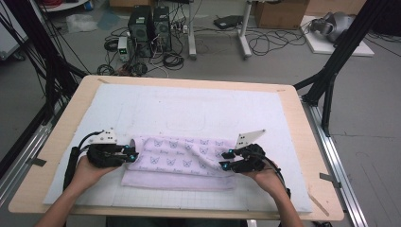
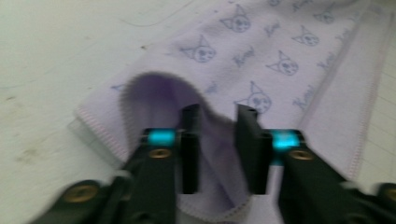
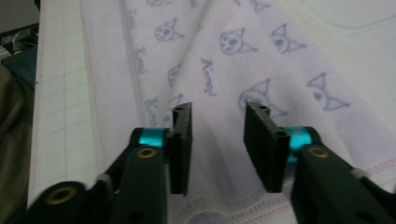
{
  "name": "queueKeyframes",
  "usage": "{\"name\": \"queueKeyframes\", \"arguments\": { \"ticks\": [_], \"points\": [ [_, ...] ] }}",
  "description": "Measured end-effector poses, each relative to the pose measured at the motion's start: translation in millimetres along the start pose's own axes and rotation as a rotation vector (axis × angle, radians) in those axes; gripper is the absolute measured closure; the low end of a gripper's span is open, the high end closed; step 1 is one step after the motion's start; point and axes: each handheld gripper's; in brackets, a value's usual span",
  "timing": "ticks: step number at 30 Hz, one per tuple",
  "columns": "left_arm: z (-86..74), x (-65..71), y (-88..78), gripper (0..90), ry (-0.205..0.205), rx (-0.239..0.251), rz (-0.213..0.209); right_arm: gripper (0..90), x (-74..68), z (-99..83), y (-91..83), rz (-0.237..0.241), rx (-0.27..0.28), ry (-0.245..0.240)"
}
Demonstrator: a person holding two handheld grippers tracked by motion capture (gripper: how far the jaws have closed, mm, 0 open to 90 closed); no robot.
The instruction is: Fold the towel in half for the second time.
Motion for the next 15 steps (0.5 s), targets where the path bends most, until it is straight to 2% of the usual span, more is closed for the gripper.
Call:
{"name": "queueKeyframes", "arguments": {
  "ticks": [1,3,5,8,15],
  "points": [
    [-0.2,0.1,0.7,85.1,0.006,0.002,-0.008,73.7,1.6,-1.7,2.1,0.011,-0.004,0.0],
    [-1.8,-0.4,-0.9,86.4,0.005,0.004,-0.008,82.7,3.3,-3.2,4.9,0.026,-0.028,0.006],
    [-4.4,-2.8,-6.2,86.8,-0.001,0.009,-0.001,89.3,1.7,-2.4,4.4,0.031,-0.024,-0.004],
    [-8.7,-6.6,-18.0,87.1,-0.01,0.024,0.022,89.5,-2.2,-0.5,-2.3,0.029,0.021,-0.027],
    [-21.8,-10.6,-41.0,87.0,-0.014,0.016,0.043,89.5,-13.0,-5.1,-11.4,0.041,0.036,-0.04]
  ]
}}
Point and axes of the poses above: each handheld gripper's, and its own axes: y roughly forward along the jaws, z roughly out of its top, x roughly to its right, and after that the axes turned 14 degrees about z, right-handed
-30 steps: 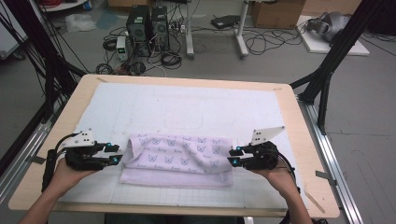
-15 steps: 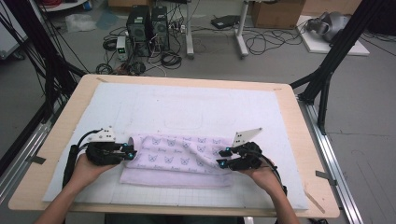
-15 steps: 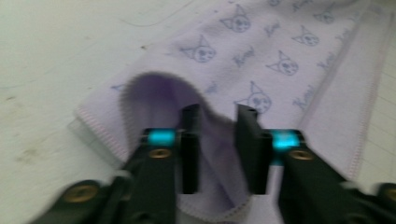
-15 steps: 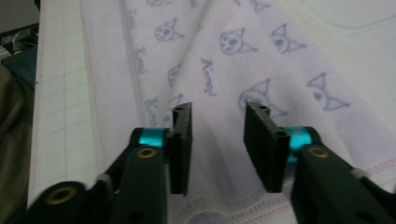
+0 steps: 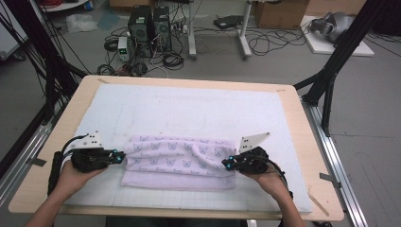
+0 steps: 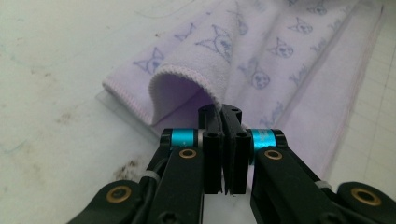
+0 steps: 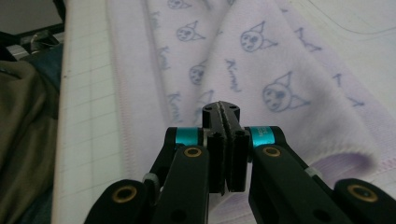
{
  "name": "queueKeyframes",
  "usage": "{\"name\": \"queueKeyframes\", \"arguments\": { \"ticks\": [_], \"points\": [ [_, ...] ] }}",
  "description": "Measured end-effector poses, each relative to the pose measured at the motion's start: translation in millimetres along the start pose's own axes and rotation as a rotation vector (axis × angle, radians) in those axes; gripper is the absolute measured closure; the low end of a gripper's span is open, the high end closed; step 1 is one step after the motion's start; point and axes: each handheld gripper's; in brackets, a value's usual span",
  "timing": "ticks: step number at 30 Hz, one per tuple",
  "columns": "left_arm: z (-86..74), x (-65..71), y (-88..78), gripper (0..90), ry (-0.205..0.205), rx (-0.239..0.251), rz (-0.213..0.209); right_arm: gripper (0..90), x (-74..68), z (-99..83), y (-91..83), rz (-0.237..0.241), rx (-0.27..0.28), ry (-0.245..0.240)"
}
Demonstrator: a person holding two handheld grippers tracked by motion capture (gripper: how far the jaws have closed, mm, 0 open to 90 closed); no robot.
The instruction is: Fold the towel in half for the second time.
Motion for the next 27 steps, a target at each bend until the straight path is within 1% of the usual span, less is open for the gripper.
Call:
{"name": "queueKeyframes", "arguments": {
  "ticks": [1,2,3,5,6,8,9,10,12,13,15,17,18,19,20,21,22,23,25,26,27],
  "points": [
    [-0.9,-0.2,-2.6,86.2,-0.004,0.003,0.006,89.5,-1.5,-0.5,-1.6,-0.005,0.003,-0.01],
    [-0.5,-0.8,-5.0,83.1,-0.005,0.009,0.013,89.3,-2.9,-0.5,-2.9,-0.012,0.009,-0.013],
    [1.2,-1.1,-7.7,76.8,-0.01,0.021,0.018,86.8,-3.1,0.0,-4.3,-0.023,0.017,-0.025],
    [8.1,-1.4,-12.4,70.7,-0.017,0.057,0.022,82.1,-2.2,3.3,-6.2,-0.053,0.03,-0.035],
    [12.1,-1.0,-13.3,69.1,-0.014,0.069,0.018,80.6,-0.9,5.7,-6.2,-0.064,0.034,-0.045],
    [19.7,2.0,-10.4,68.0,-0.002,0.082,0.008,77.7,2.2,9.9,-3.5,-0.069,0.037,-0.054],
    [22.2,3.5,-7.2,67.3,0.008,0.079,-0.001,75.5,4.0,11.0,-1.0,-0.064,0.025,-0.055],
    [23.8,5.8,-2.9,65.9,0.011,0.077,-0.012,72.0,6.6,11.1,1.7,-0.077,0.015,-0.06],
    [24.6,8.9,7.6,62.7,0.024,0.06,-0.027,67.6,11.9,9.8,7.3,-0.077,-0.011,-0.043],
    [24.0,10.5,13.8,60.9,0.027,0.042,-0.031,65.2,13.8,8.9,10.4,-0.076,-0.028,-0.031],
    [21.5,12.1,26.3,59.2,0.041,-0.001,-0.029,65.3,17.1,6.6,15.5,-0.078,-0.058,-0.027],
    [18.0,12.1,37.4,60.6,0.045,-0.035,-0.037,67.9,19.5,3.5,20.5,-0.077,-0.086,-0.013],
    [16.1,12.2,42.0,64.0,0.054,-0.052,-0.046,71.5,20.9,1.3,23.0,-0.074,-0.095,-0.007],
    [14.2,12.9,46.4,67.2,0.063,-0.069,-0.053,74.4,21.9,-0.3,25.6,-0.065,-0.107,0.011],
    [12.4,14.3,49.9,72.5,0.074,-0.084,-0.058,78.1,22.8,-1.1,27.1,-0.06,-0.112,0.018],
    [11.0,15.9,51.6,76.6,0.08,-0.091,-0.055,84.4,22.6,-0.7,27.3,-0.056,-0.109,0.023],
    [10.8,16.0,51.2,80.8,0.09,-0.087,-0.054,87.8,22.1,0.0,26.9,-0.054,-0.107,0.009],
    [11.0,16.0,49.4,82.9,0.089,-0.079,-0.051,89.8,20.7,0.9,26.2,-0.05,-0.102,0.008],
    [12.1,15.2,40.6,84.0,0.088,-0.062,-0.043,89.7,17.5,2.0,22.6,-0.045,-0.083,0.001],
    [12.4,15.2,34.6,84.2,0.081,-0.048,-0.04,89.7,14.2,2.8,19.5,-0.045,-0.074,-0.007],
    [12.5,14.7,28.2,84.2,0.083,-0.037,-0.04,89.8,10.0,3.7,16.2,-0.046,-0.067,-0.02]
  ]
}}
Point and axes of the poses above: each handheld gripper's, and its own axes: y roughly forward along the jaws, z roughly out of its top, x roughly to its right, and after that the axes turned 14 degrees about z, right-handed
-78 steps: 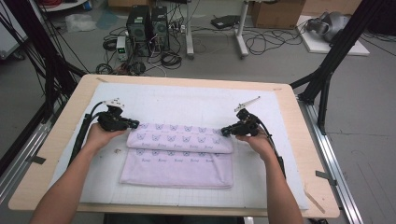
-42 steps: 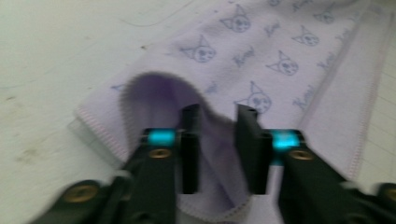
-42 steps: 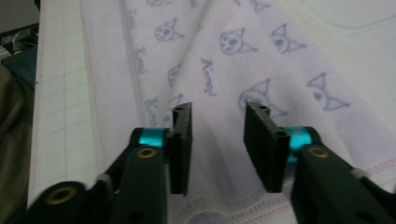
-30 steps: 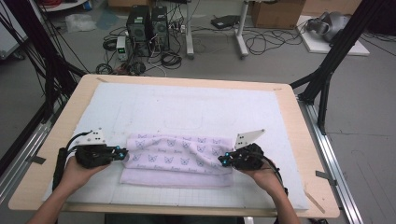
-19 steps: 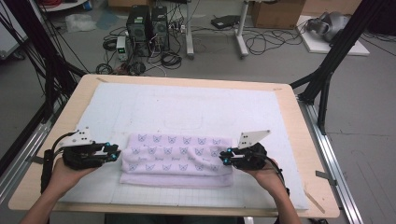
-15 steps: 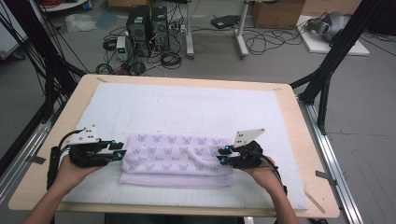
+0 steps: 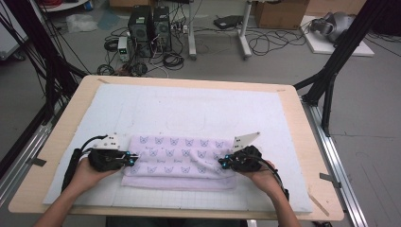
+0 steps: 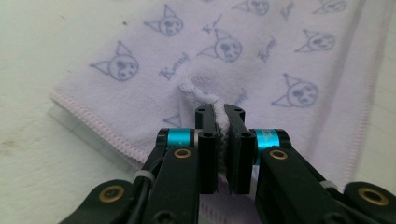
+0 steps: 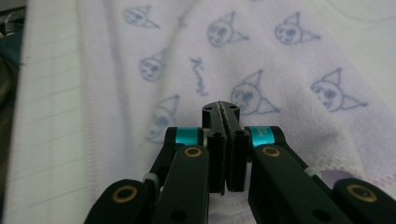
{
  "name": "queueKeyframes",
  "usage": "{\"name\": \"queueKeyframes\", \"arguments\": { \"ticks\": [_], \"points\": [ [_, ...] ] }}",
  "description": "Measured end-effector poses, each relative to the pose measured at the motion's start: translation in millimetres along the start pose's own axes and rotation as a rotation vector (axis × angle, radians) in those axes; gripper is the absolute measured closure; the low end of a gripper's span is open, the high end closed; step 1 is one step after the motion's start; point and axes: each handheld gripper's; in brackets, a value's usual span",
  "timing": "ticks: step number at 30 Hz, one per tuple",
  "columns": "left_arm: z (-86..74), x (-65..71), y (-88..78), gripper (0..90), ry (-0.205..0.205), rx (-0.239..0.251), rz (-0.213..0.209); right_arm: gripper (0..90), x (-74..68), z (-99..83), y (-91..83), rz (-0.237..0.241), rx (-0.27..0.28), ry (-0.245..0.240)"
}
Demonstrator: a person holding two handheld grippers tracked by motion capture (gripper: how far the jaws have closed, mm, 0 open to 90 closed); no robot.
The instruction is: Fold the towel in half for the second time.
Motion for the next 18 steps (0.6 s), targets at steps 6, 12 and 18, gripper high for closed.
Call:
{"name": "queueKeyframes", "arguments": {
  "ticks": [6,12,18],
  "points": [
    [-6.4,9.3,-31.0,82.5,0.002,0.036,0.006,89.8,-28.5,-3.4,-20.1,0.02,0.069,-0.036],
    [-4.4,13.8,-40.6,55.9,-0.021,0.07,0.019,79.7,-33.6,-5.3,-23.4,0.035,0.107,-0.05],
    [-10.8,21.2,-17.3,57.9,0.019,0.003,-0.024,67.1,-27.6,-10.6,4.6,0.053,-0.013,-0.045]
  ]
}}
Point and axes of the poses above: each handheld gripper's, and its own axes: y roughly forward along the jaws, z roughly out of its top, x roughly to its right, and after that the axes turned 14 degrees about z, right-handed
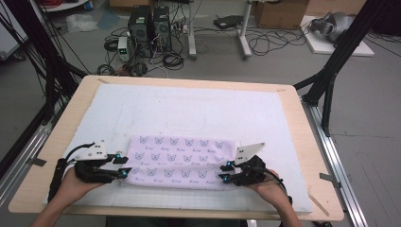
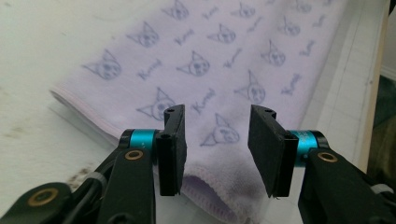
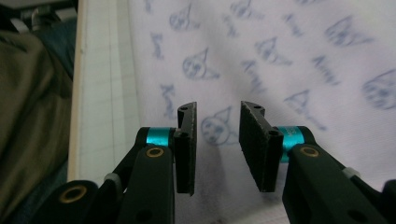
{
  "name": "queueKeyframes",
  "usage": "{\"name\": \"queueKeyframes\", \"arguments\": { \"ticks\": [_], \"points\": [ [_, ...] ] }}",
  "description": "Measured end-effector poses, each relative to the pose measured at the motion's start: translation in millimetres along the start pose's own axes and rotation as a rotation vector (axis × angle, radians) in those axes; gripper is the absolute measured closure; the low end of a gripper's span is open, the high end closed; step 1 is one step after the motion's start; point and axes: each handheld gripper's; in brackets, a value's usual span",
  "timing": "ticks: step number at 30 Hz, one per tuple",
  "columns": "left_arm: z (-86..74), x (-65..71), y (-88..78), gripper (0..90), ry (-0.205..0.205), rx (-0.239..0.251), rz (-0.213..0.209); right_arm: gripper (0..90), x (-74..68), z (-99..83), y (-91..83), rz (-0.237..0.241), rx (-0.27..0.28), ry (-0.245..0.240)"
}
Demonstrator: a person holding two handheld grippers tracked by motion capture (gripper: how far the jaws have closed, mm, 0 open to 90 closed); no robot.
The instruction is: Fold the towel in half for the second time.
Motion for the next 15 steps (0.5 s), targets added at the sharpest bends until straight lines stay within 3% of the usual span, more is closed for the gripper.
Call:
{"name": "queueKeyframes", "arguments": {
  "ticks": [3,5,6,10,15],
  "points": [
    [-8.8,4.0,6.9,60.0,0.019,-0.042,-0.015,70.9,-1.8,-5.2,6.5,0.022,-0.024,0.005],
    [-15.0,6.5,7.8,65.5,0.032,-0.057,-0.027,86.4,-3.8,-7.9,6.7,0.034,-0.035,0.002],
    [-17.3,7.3,6.7,67.0,0.033,-0.055,-0.029,87.1,-5.8,-8.8,6.1,0.047,-0.039,0.0],
    [-18.4,4.8,-2.2,66.8,0.03,-0.044,-0.038,86.7,-9.1,-10.3,-4.6,0.086,0.009,-0.001],
    [-11.4,-3.8,-7.9,61.5,0.013,-0.014,-0.017,72.3,-3.6,-7.1,-19.1,0.015,0.042,0.021]
  ]
}}
Point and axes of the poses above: each handheld gripper's, and its own axes: y roughly forward along the jaws, z roughly out of its top, x roughly to its right, and after that the axes turned 14 degrees about z, right-handed
